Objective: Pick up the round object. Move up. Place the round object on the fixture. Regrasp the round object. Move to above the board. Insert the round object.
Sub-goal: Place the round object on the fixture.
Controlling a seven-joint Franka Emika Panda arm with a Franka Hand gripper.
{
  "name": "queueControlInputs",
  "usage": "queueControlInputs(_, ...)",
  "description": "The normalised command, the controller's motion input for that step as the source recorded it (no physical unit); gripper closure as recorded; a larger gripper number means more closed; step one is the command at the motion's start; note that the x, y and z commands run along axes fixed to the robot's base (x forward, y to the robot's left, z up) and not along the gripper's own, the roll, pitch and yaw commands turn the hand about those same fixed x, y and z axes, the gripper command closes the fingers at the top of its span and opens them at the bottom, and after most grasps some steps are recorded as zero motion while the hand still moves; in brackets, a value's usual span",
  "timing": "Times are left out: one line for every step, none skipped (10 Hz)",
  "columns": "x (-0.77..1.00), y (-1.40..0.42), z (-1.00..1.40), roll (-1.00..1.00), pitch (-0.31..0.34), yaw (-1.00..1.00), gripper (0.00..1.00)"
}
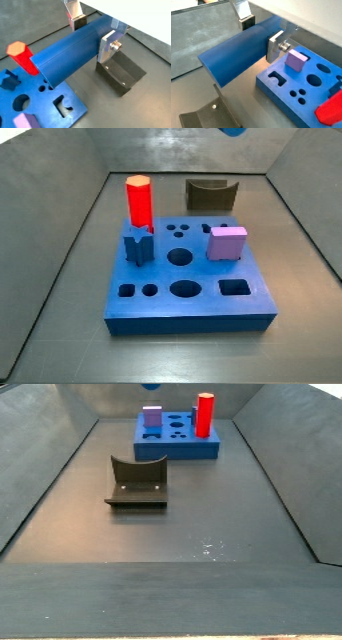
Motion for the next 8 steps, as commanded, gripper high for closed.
queueControlInputs(0.19, 1.00, -0.36, -1.00, 0.065, -0.24, 1.00)
queueControlInputs(0.15, 1.00, -0.29, -1.00, 0.051, -0.24, 1.00)
queueControlInputs(0.10, 1.00, -0.26, -1.00, 0.053, -0.24, 1.00)
queueControlInputs(0.04, 0.96, -0.18, -1.00, 0.052, -0.24, 1.00)
queueControlInputs(0.05, 0.84, -0.14, -1.00, 0.054, -0.24, 1.00)
queueControlInputs(0.09, 0.59, -0.08, -1.00, 0.065, -0.24, 1.00)
queueControlInputs(0.09, 0.42, -0.05, -1.00, 0.071, -0.24, 1.00)
queueControlInputs(0.08, 0.21, -0.03, -0.90, 0.053, -0.23, 1.00)
